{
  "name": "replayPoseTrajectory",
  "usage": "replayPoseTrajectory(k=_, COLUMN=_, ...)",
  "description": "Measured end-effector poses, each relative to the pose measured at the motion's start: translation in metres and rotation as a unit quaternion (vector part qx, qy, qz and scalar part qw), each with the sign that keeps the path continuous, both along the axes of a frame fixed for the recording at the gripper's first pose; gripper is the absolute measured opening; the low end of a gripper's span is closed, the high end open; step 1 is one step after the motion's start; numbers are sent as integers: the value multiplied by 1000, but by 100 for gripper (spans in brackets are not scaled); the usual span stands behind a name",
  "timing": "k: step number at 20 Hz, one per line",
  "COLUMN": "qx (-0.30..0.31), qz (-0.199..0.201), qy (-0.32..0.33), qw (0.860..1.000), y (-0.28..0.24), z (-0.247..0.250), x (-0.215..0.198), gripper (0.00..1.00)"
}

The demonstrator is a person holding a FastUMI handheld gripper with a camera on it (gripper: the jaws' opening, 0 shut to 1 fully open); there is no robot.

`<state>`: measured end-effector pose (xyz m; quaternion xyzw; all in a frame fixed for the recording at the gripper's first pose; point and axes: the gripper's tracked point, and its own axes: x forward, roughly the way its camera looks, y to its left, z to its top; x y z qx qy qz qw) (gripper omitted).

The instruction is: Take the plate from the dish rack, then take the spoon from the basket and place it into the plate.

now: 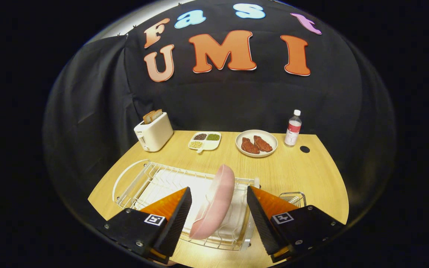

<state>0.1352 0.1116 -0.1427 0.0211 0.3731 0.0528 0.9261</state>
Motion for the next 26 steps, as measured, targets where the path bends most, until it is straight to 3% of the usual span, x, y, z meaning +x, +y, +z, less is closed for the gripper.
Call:
replayPoseTrajectory(k=3, qx=0, qz=-11, qy=30, qw=999, y=1, z=-19, x=4, gripper=84)
replayPoseTrajectory(k=9, qx=15, qz=-33, qy=84, qw=996, y=10, z=-49, x=8, gripper=65)
replayPoseTrajectory(k=18, qx=-29, qz=-60, qy=137, qw=988, y=7, z=-68, x=-2, gripper=42)
replayPoseTrajectory(k=26, qx=-54, qz=-58, qy=159, qw=984, y=16, z=-65, x=-3, gripper=39)
